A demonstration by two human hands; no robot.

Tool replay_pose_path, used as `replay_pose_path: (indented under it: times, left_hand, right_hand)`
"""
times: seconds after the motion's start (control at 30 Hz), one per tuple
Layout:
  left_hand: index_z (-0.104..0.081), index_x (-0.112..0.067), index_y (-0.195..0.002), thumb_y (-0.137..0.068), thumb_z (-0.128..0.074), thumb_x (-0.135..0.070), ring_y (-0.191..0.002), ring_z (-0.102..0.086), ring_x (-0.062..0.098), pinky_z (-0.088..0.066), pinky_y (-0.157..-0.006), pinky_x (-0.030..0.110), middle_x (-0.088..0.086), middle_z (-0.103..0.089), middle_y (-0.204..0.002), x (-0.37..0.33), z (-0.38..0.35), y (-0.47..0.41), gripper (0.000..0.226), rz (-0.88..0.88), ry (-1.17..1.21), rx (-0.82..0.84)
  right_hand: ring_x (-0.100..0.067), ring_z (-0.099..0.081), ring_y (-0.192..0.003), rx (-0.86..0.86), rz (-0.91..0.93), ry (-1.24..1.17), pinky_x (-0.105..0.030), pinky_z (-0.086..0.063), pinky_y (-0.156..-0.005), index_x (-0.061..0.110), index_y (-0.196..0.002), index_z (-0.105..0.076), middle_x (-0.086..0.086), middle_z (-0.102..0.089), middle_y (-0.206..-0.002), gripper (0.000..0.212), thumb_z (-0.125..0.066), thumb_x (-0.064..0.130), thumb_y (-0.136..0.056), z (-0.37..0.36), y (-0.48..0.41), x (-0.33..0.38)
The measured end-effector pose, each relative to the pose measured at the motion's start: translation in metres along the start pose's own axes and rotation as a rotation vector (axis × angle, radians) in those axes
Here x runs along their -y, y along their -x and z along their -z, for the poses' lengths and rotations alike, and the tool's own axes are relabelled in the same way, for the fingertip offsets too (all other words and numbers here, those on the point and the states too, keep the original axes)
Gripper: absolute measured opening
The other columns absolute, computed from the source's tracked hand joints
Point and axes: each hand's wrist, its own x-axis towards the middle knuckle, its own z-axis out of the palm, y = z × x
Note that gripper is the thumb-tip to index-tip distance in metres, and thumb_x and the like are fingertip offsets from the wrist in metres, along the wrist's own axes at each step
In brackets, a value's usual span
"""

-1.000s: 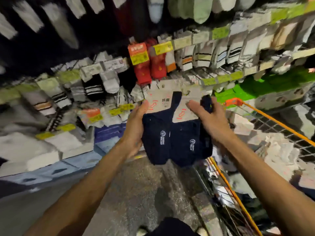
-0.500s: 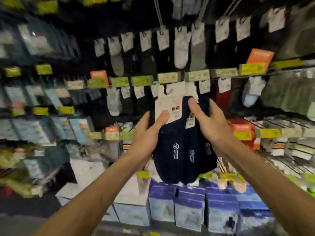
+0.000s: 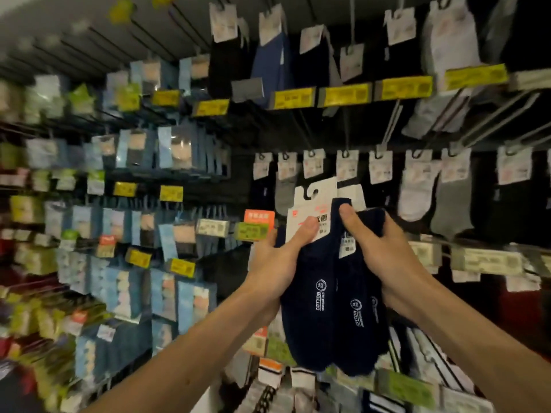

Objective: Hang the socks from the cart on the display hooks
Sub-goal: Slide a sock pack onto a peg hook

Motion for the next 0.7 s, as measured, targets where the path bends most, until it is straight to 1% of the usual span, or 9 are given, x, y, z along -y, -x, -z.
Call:
replay_pose_path:
  times: [0.07,0.13,0.2,0.3,0.4,0.47,0.57,0.67,0.7]
  left_hand:
    - [-0.069,-0.019,-0.115,-0.081,-0.075,-0.045,-0.092,-0.075,0.024,-0.059,-0.086,0.043,0.004,-0.077,-0.101,0.000,0.007,-0.021,0.043,0.012,0.013,-0.007]
    - [-0.069,-0.018,-0.115,-0.082,-0.074,-0.045,-0.091,-0.075,0.024,-0.059,-0.082,0.041,0.004,-0.077,-0.101,-0.001,0.015,-0.042,0.044,0.020,0.010,-0.030]
    - [-0.068,-0.016,-0.119,-0.078,-0.073,-0.047,-0.095,-0.074,0.026,-0.058,-0.085,0.042,0.006,-0.076,-0.105,-0.006,0.025,-0.065,0.051,0.037,-0.011,-0.014]
    - [-0.067,-0.012,-0.120,-0.079,-0.072,-0.039,-0.101,-0.072,0.026,-0.057,-0.090,0.040,0.009,-0.075,-0.109,-0.018,0.042,-0.094,0.049,0.061,-0.036,0.040]
    - [-0.067,-0.011,-0.117,-0.082,-0.073,-0.028,-0.096,-0.073,0.023,-0.059,-0.084,0.038,0.008,-0.076,-0.105,-0.040,0.060,-0.120,0.039,0.033,-0.111,0.012]
    - [-0.066,-0.011,-0.118,-0.082,-0.077,-0.024,-0.093,-0.074,0.022,-0.059,-0.077,0.036,0.006,-0.077,-0.102,-0.054,0.074,-0.136,0.040,-0.032,-0.196,-0.054]
    - [-0.064,-0.015,-0.115,-0.080,-0.080,-0.022,-0.090,-0.074,0.020,-0.061,-0.078,0.040,0.001,-0.077,-0.098,-0.071,0.097,-0.158,0.040,-0.157,-0.321,-0.166]
    - [-0.063,-0.022,-0.107,-0.082,-0.077,-0.020,-0.076,-0.074,0.011,-0.057,-0.063,0.027,-0.007,-0.077,-0.085,-0.084,0.118,-0.180,0.029,-0.271,-0.387,-0.234]
    - [-0.060,-0.024,-0.106,-0.084,-0.075,-0.020,-0.073,-0.073,0.010,-0.055,-0.059,0.024,-0.006,-0.076,-0.085,-0.088,0.125,-0.188,0.027,-0.302,-0.396,-0.251]
  right_hand:
    - [-0.021,-0.076,-0.088,0.060,-0.057,-0.058,-0.041,-0.060,-0.079,0.022,-0.107,-0.066,0.000,-0.078,-0.095,0.065,-0.082,0.050,-0.051,-0.007,-0.023,-0.010]
    - [-0.023,-0.076,-0.087,0.111,-0.072,-0.044,-0.043,-0.059,-0.080,0.021,-0.109,-0.066,-0.003,-0.078,-0.097,0.068,-0.086,0.040,-0.048,-0.011,-0.046,-0.016]
    - [-0.022,-0.076,-0.086,0.156,-0.054,-0.007,-0.039,-0.059,-0.077,0.017,-0.108,-0.068,-0.005,-0.078,-0.096,0.056,-0.086,0.028,-0.056,-0.013,-0.071,-0.018]
    - [-0.020,-0.076,-0.085,0.229,-0.007,0.061,-0.037,-0.060,-0.074,0.015,-0.107,-0.070,-0.004,-0.078,-0.094,0.037,-0.084,0.015,-0.073,-0.019,-0.108,-0.017]
    - [-0.015,-0.075,-0.080,0.259,0.065,0.147,-0.032,-0.060,-0.069,0.018,-0.105,-0.068,0.002,-0.078,-0.090,0.031,-0.082,0.015,-0.078,-0.032,-0.140,-0.016]
    - [-0.014,-0.075,-0.079,0.272,0.081,0.161,-0.032,-0.060,-0.068,0.020,-0.106,-0.066,0.004,-0.078,-0.088,0.030,-0.081,0.016,-0.080,-0.042,-0.158,-0.015]
    - [-0.016,-0.076,-0.082,0.282,0.099,0.136,-0.034,-0.059,-0.071,0.017,-0.111,-0.066,0.001,-0.078,-0.091,0.030,-0.078,0.015,-0.083,-0.059,-0.183,-0.011]
    - [-0.016,-0.076,-0.080,0.259,0.143,0.100,-0.033,-0.059,-0.071,0.015,-0.109,-0.067,0.001,-0.078,-0.088,0.028,-0.078,0.016,-0.083,-0.081,-0.202,-0.006]
    - [-0.016,-0.076,-0.079,0.254,0.156,0.096,-0.032,-0.059,-0.069,0.015,-0.108,-0.066,0.002,-0.078,-0.087,0.028,-0.078,0.017,-0.082,-0.089,-0.206,-0.004]
